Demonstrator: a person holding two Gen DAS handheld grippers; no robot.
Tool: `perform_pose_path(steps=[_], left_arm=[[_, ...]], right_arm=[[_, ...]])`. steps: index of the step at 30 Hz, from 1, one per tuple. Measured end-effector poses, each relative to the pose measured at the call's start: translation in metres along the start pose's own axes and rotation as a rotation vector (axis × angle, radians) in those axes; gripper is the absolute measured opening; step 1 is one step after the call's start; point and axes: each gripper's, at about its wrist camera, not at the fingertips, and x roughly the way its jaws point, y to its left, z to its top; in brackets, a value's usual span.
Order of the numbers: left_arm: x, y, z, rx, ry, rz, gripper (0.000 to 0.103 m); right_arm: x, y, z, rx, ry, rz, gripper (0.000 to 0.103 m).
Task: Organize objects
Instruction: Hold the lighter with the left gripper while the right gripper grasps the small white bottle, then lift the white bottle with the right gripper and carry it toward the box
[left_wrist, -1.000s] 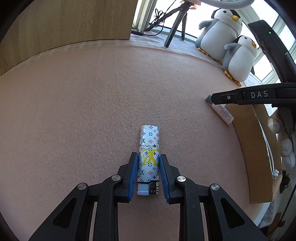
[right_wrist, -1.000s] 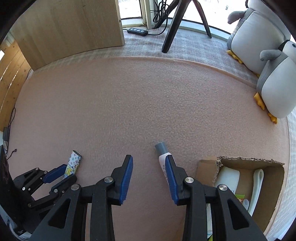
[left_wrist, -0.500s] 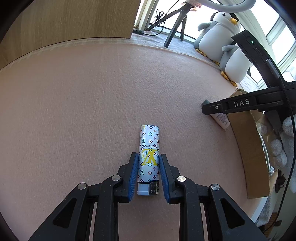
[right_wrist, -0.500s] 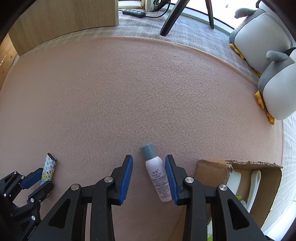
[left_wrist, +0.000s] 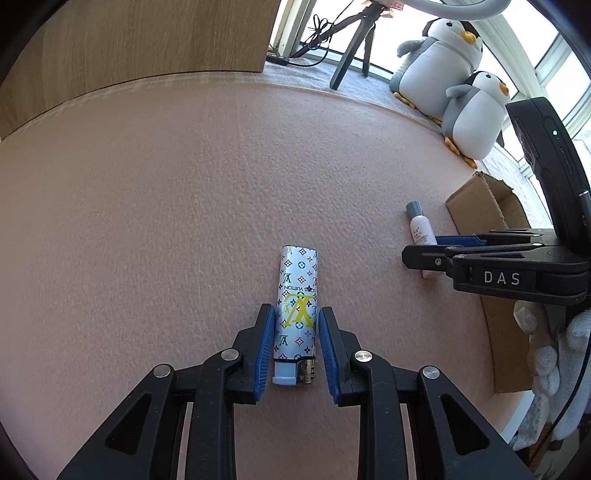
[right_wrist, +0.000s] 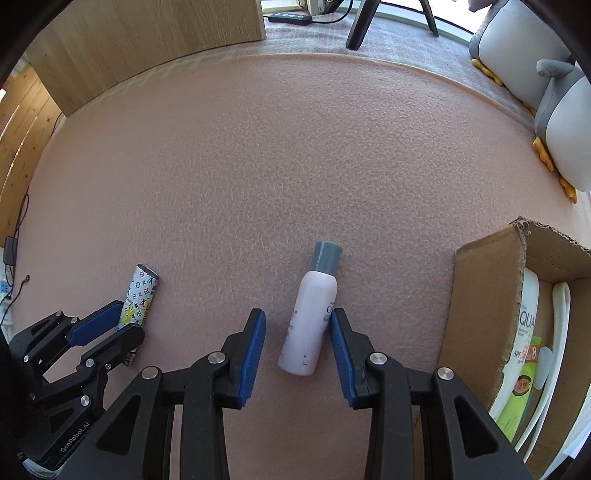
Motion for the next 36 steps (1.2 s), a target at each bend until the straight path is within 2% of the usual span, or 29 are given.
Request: perform_pose_path(steps=[3, 8, 19, 26, 30, 32, 36], left_arm=[[0.000, -0.002, 0.001, 0.009, 0.002, 0.010, 0.026], [-0.001, -0.005, -0.002, 0.018, 0.001, 0.023, 0.026], [-0.004, -0.014, -0.011, 0.026, -0.001, 0.019, 0.024], [-0.009, -0.023, -0.021, 0.010, -0.011, -0.002, 0.024], [-0.016, -0.031, -0.022, 0.014, -0.027, -0.015, 0.024], [-0.021, -0.037, -0.020, 0.017, -0.037, -0.026, 0.023], [-0.030, -0.055, -0.016, 0.045, -0.058, -0.043, 0.017]], right_arm=[[-0.002, 0.003, -0.010, -0.003, -0.046, -0.022, 0.028], [-0.005, 0.003, -0.024, -0.001, -0.072, -0.002, 0.018], [-0.009, 0.004, -0.065, -0.001, -0.090, 0.082, 0.018], [-0.026, 0.003, -0.102, 0.046, -0.123, 0.145, 0.018], [-0.037, -0.001, -0.109, 0.079, -0.146, 0.181, 0.018], [-0.033, -0.009, -0.097, 0.089, -0.160, 0.195, 0.018], [-0.048, -0.014, -0.100, 0.105, -0.189, 0.218, 0.018]])
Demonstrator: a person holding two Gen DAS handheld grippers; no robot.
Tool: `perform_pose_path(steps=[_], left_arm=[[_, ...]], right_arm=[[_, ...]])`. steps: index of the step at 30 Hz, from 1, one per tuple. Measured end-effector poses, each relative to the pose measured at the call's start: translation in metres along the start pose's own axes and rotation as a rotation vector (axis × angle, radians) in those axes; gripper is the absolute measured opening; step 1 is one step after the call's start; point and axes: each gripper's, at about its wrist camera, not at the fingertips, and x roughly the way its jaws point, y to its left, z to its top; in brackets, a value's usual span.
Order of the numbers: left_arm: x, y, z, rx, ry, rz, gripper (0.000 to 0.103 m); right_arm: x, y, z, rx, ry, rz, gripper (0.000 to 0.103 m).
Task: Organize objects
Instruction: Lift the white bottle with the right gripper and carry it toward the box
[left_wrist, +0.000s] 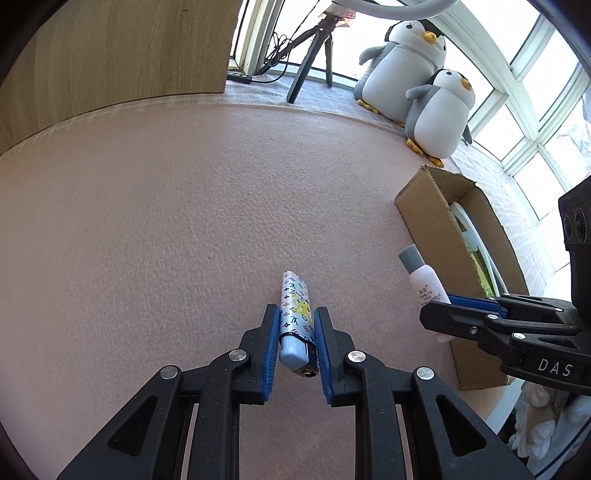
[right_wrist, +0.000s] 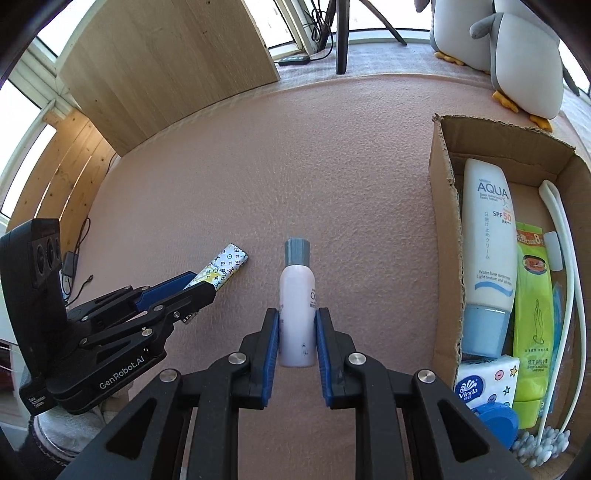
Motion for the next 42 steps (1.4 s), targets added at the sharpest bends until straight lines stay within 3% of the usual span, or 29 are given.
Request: perform_pose_path(steps=[1, 5, 9, 10, 13, 21, 26, 42], left_arm=[[-0.001, -0.005, 0.002, 0.009, -0.003, -0.004, 0.011], [-0.001, -0.023, 0.005, 0.046, -0.013, -0.002, 0.010], [0.010, -0.023, 0.002, 0.047, 0.029, -0.009, 0.010], [0.013, -0.023, 0.001, 0.051, 0.046, -0.013, 0.012], [0.021, -0.018, -0.005, 0.030, 0.081, -0.005, 0.033], [0.036, -0.037, -0.019, 0.125, 0.128, 0.030, 0.034], [0.041, -0.040, -0.021, 0.156, 0.115, 0.066, 0.025], [0.014, -0.044, 0.000, 0.090, 0.041, 0.000, 0.025]], right_arm=[[-0.005, -0.001, -0.002, 0.003, -0.009, 0.003, 0.018], [-0.024, -0.010, -0.007, 0.017, -0.042, 0.012, 0.018], [-0.042, -0.022, -0.012, 0.031, -0.072, 0.005, 0.018], [-0.044, -0.023, -0.012, 0.034, -0.076, 0.004, 0.018], [-0.049, -0.028, -0.016, 0.043, -0.084, 0.003, 0.018], [-0.059, -0.035, -0.025, 0.055, -0.098, 0.014, 0.018], [-0.065, -0.036, -0.028, 0.056, -0.115, 0.015, 0.018], [-0.096, -0.063, -0.035, 0.106, -0.185, -0.014, 0.018]])
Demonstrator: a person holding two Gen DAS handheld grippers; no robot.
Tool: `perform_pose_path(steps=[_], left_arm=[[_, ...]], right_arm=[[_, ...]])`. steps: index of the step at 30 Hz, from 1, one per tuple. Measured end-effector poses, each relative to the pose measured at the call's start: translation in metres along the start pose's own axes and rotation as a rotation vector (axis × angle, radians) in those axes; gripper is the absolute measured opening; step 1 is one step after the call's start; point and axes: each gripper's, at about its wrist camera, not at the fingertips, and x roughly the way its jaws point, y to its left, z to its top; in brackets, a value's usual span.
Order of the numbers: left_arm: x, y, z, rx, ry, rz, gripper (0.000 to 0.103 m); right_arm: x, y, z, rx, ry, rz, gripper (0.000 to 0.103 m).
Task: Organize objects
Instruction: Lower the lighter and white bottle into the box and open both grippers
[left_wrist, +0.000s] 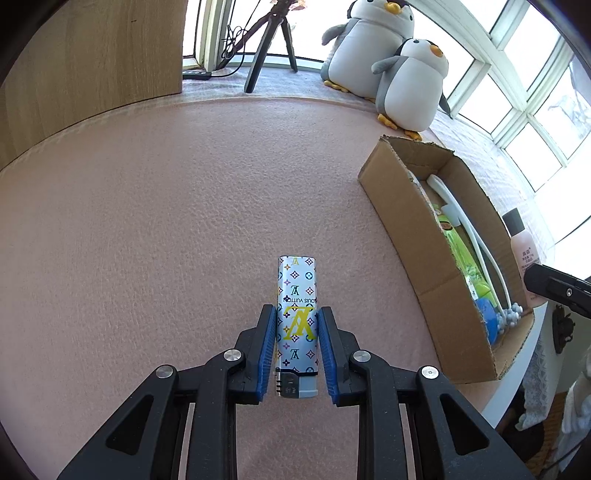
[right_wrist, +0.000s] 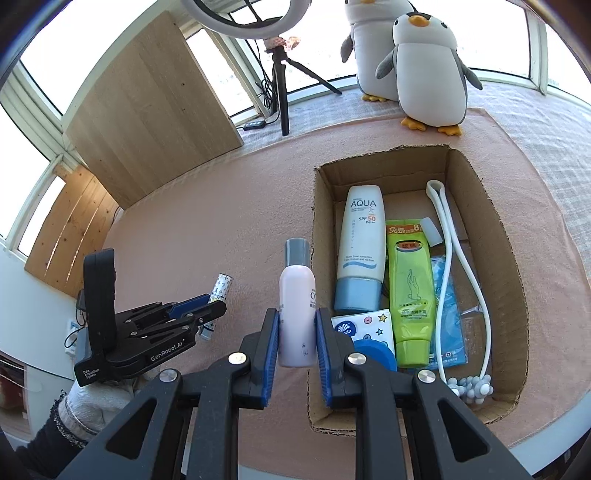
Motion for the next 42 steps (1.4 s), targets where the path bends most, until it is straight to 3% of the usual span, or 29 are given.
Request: perform_pose_path(steps=[10, 23, 32, 42], left_arm=[[-0.013, -0.063, 0.037, 0.085, -0.058, -0.095, 0.025], [0.021, -0.141, 0.060, 0.188, -0.043, -0.153, 0.025], [0.028, -0.149, 0.066, 0.191, -0.036, -0.160, 0.028], [0.013, -0.130, 0.066, 0.167, -0.062, -0.131, 0.029]], right_arm=[[-0.017, -0.040, 0.002, 0.052, -0.040, -0.077, 0.018], [-0.024, -0.077, -0.005, 0.104, -0.035, -0.113, 0.018], [-0.034, -0.091, -0.004, 0.133, -0.060, -0.127, 0.023], [-0.027, -0.080, -0.002, 0.118, -0.049, -0.126, 0.032]])
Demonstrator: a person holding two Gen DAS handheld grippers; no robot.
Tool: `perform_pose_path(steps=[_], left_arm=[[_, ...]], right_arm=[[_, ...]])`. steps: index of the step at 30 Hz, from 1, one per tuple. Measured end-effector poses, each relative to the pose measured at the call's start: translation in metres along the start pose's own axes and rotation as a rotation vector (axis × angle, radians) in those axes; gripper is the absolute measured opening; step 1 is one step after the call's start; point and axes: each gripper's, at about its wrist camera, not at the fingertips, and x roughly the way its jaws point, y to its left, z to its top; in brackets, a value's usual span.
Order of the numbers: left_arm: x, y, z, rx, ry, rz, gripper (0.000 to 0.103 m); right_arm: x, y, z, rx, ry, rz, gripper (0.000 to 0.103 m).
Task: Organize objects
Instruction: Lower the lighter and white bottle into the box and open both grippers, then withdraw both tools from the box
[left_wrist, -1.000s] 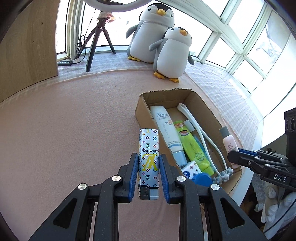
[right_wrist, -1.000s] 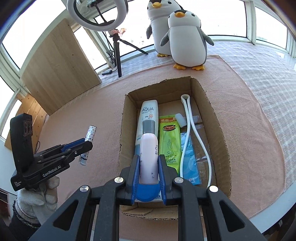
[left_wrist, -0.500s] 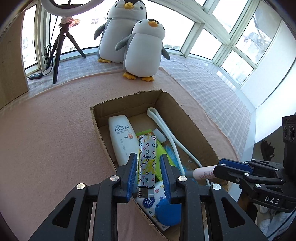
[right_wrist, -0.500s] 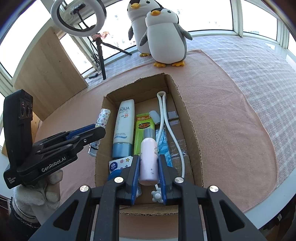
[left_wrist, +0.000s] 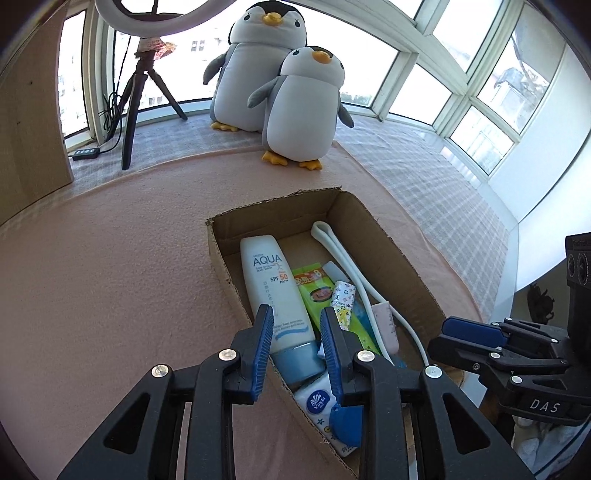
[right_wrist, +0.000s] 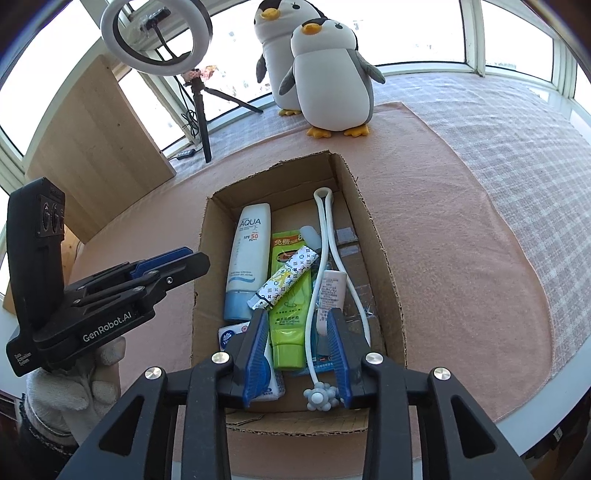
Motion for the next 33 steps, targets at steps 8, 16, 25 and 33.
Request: perform_pose_path(steps=[8, 16, 25, 33], left_arm=[[-0.028, 0.027, -0.010, -0.033, -0.030, 0.042, 0.033], [-0.063, 0.067, -0.027, -0.103, -0.068, 0.104, 0.075], [-0.102, 0.119, -0.053, -0.186, -0.076, 0.170, 0.085], [-0.140, 0.159, -0.082, -0.236, -0.095, 0.252, 0.087]], right_arm=[[0.006, 0.022, 0.001, -0.016, 0.001, 0.013, 0.047], [0.014, 0.062, 0.000, -0.062, 0.009, 0.027, 0.053], [0.028, 0.119, -0.009, -0.134, 0.019, 0.041, 0.054], [0.035, 0.163, -0.012, -0.168, -0.010, 0.080, 0.054]])
